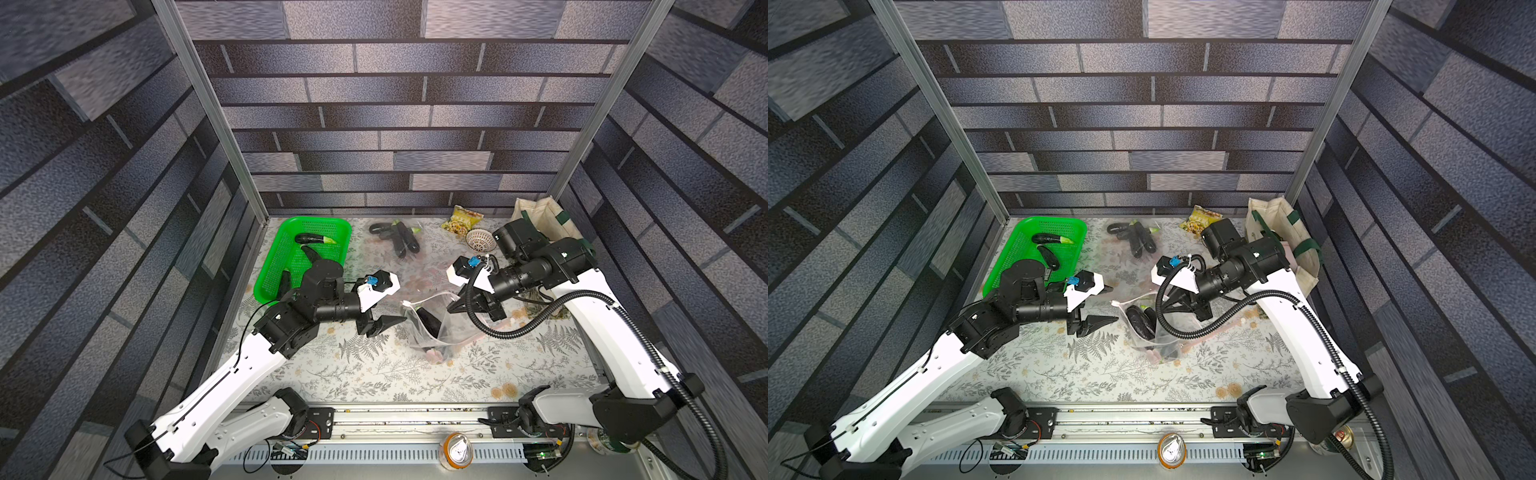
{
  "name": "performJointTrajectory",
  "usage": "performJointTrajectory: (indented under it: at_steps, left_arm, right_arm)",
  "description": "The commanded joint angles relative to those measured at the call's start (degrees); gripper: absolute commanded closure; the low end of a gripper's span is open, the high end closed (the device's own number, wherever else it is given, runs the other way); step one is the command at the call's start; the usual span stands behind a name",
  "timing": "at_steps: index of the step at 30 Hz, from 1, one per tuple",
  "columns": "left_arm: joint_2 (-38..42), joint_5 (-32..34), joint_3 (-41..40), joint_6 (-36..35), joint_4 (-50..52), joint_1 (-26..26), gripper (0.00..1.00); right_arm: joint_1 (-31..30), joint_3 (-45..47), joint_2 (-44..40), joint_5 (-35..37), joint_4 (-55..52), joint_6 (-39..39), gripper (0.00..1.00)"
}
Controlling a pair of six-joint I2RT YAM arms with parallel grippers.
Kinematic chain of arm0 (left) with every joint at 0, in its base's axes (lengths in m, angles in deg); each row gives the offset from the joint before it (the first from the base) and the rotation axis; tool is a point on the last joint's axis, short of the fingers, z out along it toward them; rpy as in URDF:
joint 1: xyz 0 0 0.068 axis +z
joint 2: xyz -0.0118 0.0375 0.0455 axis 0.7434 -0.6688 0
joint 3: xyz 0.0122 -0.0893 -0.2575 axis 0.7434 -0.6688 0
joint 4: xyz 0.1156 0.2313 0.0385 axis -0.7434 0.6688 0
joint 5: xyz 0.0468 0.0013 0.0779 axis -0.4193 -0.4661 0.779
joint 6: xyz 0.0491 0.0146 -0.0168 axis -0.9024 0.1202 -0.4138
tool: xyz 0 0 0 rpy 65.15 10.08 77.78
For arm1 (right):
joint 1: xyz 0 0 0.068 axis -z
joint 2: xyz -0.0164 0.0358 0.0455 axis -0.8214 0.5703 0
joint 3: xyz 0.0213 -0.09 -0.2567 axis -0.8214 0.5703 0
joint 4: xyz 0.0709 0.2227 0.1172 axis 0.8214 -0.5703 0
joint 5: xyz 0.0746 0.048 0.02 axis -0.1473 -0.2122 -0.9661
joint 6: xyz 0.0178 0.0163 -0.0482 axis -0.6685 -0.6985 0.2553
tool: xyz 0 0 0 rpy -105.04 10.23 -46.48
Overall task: Place the eggplant in a zip-top bag and seal the zipper
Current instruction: Adjust the zipper food storage bag at the center of the board.
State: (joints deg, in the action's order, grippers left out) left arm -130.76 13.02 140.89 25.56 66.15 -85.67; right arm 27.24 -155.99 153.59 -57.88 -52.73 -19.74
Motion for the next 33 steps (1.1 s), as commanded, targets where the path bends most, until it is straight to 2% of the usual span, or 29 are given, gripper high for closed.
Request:
performJointTrajectory:
  at_steps: [1,5,10,14,20,24,26,27,30,33]
  left_arm:
    - [1.4,-2.9,0.6,-5.5,0.8,1.0,0.27]
    - [-0.8,-5.5,4.1,-7.7,4.1,1.0,0.29]
    - [-3.5,-5.9,5.9,-10.2,4.6,-1.8,0.33]
    - [-5.6,-7.2,7.2,-10.6,3.8,-2.8,0.42]
    - [-7.6,-7.5,10.9,-13.0,8.0,-3.0,0.59]
    - [-6.7,-3.8,13.0,-14.2,12.0,-3.0,0.85]
    - [-6.0,-1.4,14.1,-14.7,14.6,-3.1,0.91]
    - [-5.8,-0.7,14.7,-14.9,15.8,-3.0,0.93]
    - [-5.6,3.0,17.2,-15.3,20.2,-3.4,0.99]
    - [-6.0,8.2,20.2,-16.0,25.2,-4.6,1.0]
  right_arm:
    - [-0.1,-2.2,1.3,-0.3,-5.3,3.9,1.0]
    - [-0.1,-2.5,2.4,-0.1,-6.0,4.5,1.0]
    - [-0.1,-2.6,2.9,-0.5,-5.8,4.7,1.0]
    - [0.0,-2.5,2.9,-0.7,-5.9,4.9,1.0]
    - [-0.1,-2.3,2.9,-0.5,-6.0,5.0,1.0]
    - [-0.1,-0.9,1.6,1.5,-2.3,1.8,1.0]
    - [0.0,0.9,-0.1,2.1,3.4,-3.6,1.0]
    - [-0.1,1.7,-0.9,2.2,5.6,-5.4,0.97]
    - [-0.1,4.1,-3.8,3.0,12.4,-11.4,0.8]
    - [-0.1,6.2,-7.7,6.8,18.8,-18.0,0.52]
